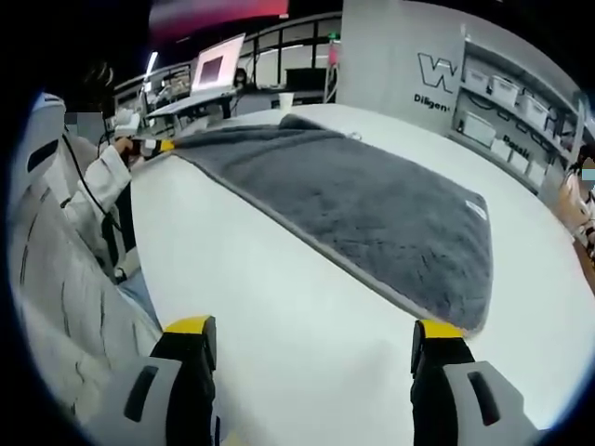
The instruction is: Open the folded towel by lifting each exposed corner and separating the folded layers until the towel lies flat within the target outline without major curled edges
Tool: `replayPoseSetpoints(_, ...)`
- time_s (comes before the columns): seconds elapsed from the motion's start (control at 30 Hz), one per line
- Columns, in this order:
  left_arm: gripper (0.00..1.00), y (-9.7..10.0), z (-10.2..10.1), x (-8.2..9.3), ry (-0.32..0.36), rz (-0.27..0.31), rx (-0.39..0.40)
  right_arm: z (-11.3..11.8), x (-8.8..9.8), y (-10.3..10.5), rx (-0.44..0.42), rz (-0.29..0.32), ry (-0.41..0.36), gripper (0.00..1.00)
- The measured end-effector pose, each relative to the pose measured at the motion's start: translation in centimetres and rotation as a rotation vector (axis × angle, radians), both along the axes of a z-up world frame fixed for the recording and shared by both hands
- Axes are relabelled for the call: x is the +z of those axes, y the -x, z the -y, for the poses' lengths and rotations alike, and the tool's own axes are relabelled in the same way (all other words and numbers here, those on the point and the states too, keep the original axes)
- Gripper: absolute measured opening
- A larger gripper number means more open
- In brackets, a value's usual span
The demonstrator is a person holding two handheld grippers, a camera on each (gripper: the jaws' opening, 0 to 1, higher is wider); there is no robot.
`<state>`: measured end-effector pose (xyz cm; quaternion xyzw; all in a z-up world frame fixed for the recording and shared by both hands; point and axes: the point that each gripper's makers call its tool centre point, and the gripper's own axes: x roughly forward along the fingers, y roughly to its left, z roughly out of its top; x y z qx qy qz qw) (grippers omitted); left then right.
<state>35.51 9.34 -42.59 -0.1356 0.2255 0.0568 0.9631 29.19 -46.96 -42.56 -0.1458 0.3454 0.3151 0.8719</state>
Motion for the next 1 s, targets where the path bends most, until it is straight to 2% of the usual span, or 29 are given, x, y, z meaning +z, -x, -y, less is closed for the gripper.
replayPoseSetpoints(0.93,0.02,-0.01,-0.48,-0.31,-0.02,-0.023,0.02,0.35,0.02,0.16,-0.007,0.0,0.0,0.85)
replayPoseSetpoints(1.0,0.02,-0.14,-0.02,0.26,0.024,-0.006,0.017,0.35,0.12,0.13,-0.005,0.003,0.0,0.85)
